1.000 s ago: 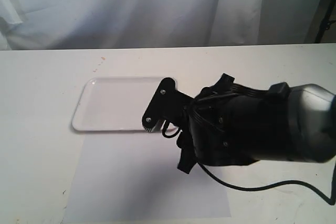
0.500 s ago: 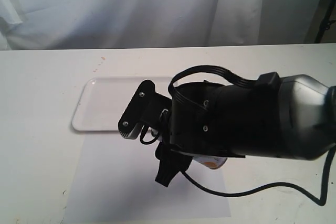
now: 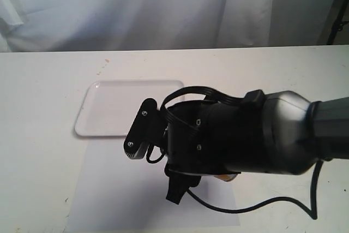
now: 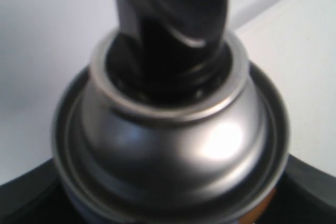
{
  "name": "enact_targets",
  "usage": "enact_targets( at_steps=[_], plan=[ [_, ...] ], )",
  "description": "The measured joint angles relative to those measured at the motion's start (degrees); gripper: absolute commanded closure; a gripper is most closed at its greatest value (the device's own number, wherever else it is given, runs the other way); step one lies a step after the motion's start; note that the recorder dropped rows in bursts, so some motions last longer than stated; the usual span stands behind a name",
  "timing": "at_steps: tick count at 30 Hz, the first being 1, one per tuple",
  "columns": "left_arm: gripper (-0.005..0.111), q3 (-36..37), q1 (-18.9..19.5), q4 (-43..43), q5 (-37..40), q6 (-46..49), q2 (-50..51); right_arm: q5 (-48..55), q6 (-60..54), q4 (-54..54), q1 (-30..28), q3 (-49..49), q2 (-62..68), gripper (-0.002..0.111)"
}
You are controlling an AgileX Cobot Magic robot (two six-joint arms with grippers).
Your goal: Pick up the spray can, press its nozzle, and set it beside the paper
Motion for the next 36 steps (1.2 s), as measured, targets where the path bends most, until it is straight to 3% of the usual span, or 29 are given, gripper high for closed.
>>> enact_targets(
  at_steps=[9,23,36],
  plan=[
    [0.107,-0.57,-0.08,1.42,3.97,0.36,0.00,1.06,-0.35,-0.48,0.36,-0.20,0.59,0.108],
    [0.107,-10.17,-0.08,-1.03,8.31,0.85,0.68,0.99,-0.71,-0.57,0.49,-0.20,0.35,0.108],
    [0.107,-26.01,-0.13,-1.19,14.64,2.22,27.82,0.34,-0.71,-0.68,1.48,-0.20,0.14,0.108]
  ],
)
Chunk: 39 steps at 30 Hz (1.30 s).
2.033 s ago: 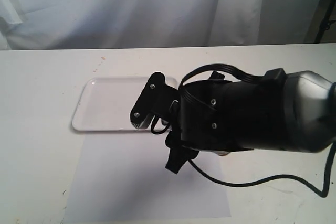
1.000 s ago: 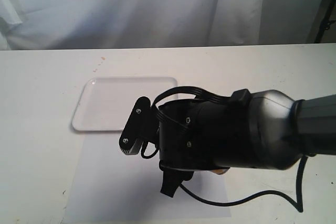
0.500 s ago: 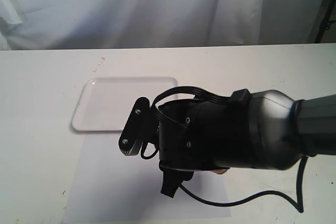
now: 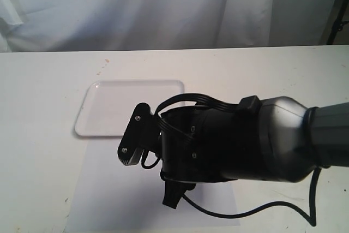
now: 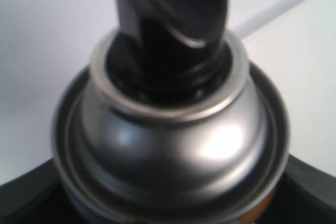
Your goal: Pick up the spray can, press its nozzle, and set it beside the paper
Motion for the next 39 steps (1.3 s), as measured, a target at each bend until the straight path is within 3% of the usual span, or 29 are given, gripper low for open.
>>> enact_targets(
  at_steps=[10,16,26,35,39],
  plan=[
    [0.107,-3.25,0.00,0.00,-3.70,2.23,14.05,-0.25,0.00,-0.37,0.00,0.00,0.00,0.108],
    [0.107,-3.30,0.00,0.00,-7.65,2.38,15.19,-0.25,0.08,-0.37,0.00,0.00,0.00,0.108],
    [0.107,-3.30,0.00,-0.04,-7.66,0.81,15.19,-1.28,0.78,-0.03,0.00,0.00,0.00,0.108],
    [0.107,-3.39,0.00,-2.38,2.68,0.09,15.19,-1.70,2.84,0.10,0.00,0.00,0.00,0.108],
    [0.107,-5.64,0.00,-9.93,9.49,8.56,17.14,-1.98,3.00,0.29,0.00,0.00,0.00,0.108]
  ],
)
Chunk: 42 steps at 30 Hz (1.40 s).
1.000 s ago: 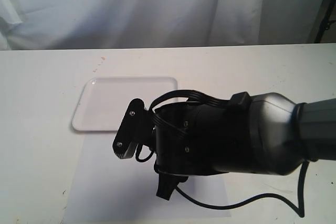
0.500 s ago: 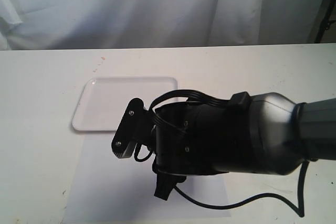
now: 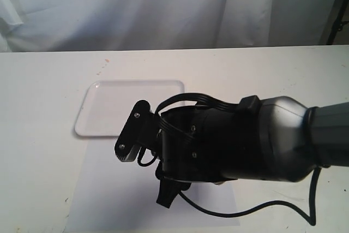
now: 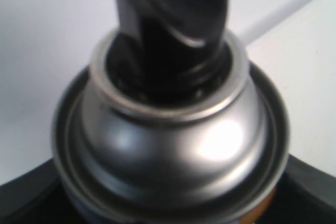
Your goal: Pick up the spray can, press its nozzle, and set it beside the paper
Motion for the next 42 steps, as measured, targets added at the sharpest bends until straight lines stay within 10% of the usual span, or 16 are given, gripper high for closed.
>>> enact_targets(
  at_steps=[27,42],
  plan=[
    [0.107,-18.02,0.00,-46.75,37.55,51.65,45.96,4.55,-10.79,5.72,2.09,0.00,-5.13,0.108],
    [0.107,-18.10,0.00,-49.97,41.66,53.10,49.66,4.80,-14.25,10.29,2.09,0.00,-4.23,0.108]
  ],
)
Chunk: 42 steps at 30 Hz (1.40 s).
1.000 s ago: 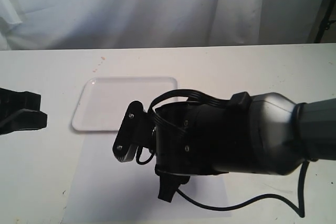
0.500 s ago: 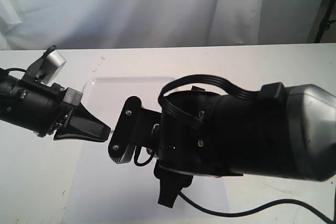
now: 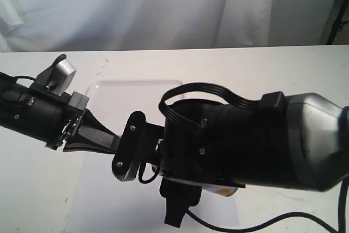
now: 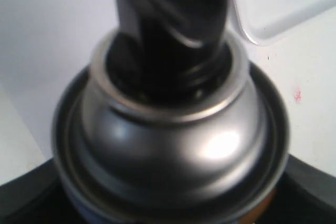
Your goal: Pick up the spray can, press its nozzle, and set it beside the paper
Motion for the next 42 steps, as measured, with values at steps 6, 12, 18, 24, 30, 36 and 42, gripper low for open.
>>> enact_targets(
  at_steps=[6,12,18,24,30,36,42],
  plan=[
    [0.107,0.00,0.00,-3.97,1.96,1.74,4.61,0.70,-0.11,-1.36,0.00,0.10,1.74,0.108],
    [0.107,0.00,0.00,-4.20,2.12,1.84,5.64,1.26,0.79,-2.27,-0.12,0.10,4.63,0.108],
    [0.107,-0.05,0.00,-4.20,2.22,2.10,8.96,1.49,1.19,-2.91,-0.24,0.10,4.63,0.108],
    [0.107,-0.05,0.00,-5.90,2.22,3.84,10.76,1.49,1.19,-2.91,-0.24,0.10,4.63,0.108],
    [0.107,-0.05,0.00,-6.42,2.22,4.31,10.86,1.49,1.31,-2.91,-0.24,0.10,4.63,0.108],
    [0.107,-0.05,-0.36,-6.81,2.22,4.55,10.86,1.49,1.31,-2.91,-0.24,0.10,4.63,0.108],
    [0.107,-0.05,-0.65,-7.21,2.22,5.65,10.86,1.27,1.31,-2.91,-0.24,0.10,4.63,0.108]
  ],
)
